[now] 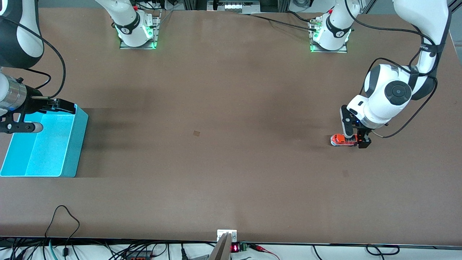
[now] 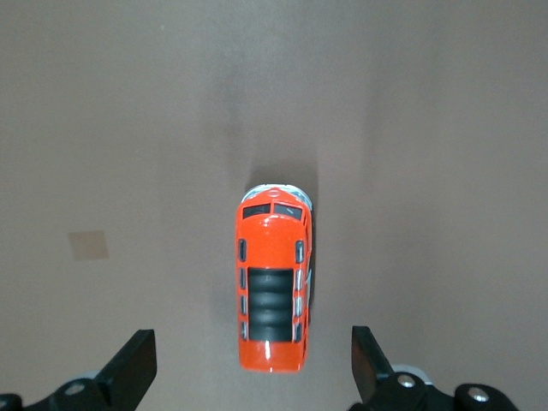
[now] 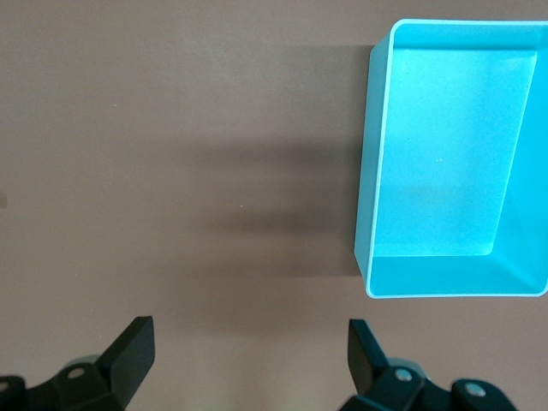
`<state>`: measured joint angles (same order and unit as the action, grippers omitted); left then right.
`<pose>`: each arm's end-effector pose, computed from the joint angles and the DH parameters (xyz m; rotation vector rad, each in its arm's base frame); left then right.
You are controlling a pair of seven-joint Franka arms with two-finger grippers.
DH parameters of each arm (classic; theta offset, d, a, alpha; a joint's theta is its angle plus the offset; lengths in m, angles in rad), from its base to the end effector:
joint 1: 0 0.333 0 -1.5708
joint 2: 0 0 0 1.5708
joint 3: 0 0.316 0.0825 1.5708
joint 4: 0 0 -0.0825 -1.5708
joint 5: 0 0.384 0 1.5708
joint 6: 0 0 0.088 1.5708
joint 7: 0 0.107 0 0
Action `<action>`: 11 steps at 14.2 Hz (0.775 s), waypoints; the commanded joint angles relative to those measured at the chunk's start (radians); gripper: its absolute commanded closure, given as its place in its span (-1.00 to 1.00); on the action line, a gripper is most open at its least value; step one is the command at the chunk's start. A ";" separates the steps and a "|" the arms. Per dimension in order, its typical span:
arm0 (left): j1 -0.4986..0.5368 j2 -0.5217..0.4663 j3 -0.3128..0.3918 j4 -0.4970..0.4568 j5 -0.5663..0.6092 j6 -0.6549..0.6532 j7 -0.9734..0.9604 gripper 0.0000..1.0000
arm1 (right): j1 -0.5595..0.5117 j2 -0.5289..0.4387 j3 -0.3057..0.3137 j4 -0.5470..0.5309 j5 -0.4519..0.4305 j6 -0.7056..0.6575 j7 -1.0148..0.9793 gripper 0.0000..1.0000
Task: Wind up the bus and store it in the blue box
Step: 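Lower the open left gripper around the orange bus, then close the left gripper on the bus body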
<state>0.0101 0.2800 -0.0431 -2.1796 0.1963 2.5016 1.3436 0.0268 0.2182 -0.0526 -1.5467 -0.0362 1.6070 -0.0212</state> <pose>0.5647 -0.0198 0.2647 -2.1853 2.0974 0.0488 0.6115 -0.0167 0.5113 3.0882 -0.0001 -0.2455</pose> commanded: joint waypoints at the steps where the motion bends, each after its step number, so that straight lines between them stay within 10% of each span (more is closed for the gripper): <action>1: 0.031 0.048 -0.003 -0.031 0.023 0.112 0.026 -1.00 | -0.010 -0.002 0.005 0.004 0.018 -0.013 -0.019 -1.00; 7: 0.051 0.123 -0.006 -0.042 0.023 0.207 0.028 -1.00 | -0.010 -0.002 0.003 0.004 0.022 -0.016 -0.029 -1.00; 11: 0.048 0.131 -0.006 -0.040 0.023 0.220 0.029 0.18 | -0.010 0.004 0.002 0.004 0.025 -0.016 -0.048 -1.00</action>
<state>0.0537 0.4147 -0.0447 -2.2167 0.1968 2.7094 1.3621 0.0261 0.2205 -0.0533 -1.5468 -0.0278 1.5995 -0.0489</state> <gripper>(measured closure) 0.119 0.000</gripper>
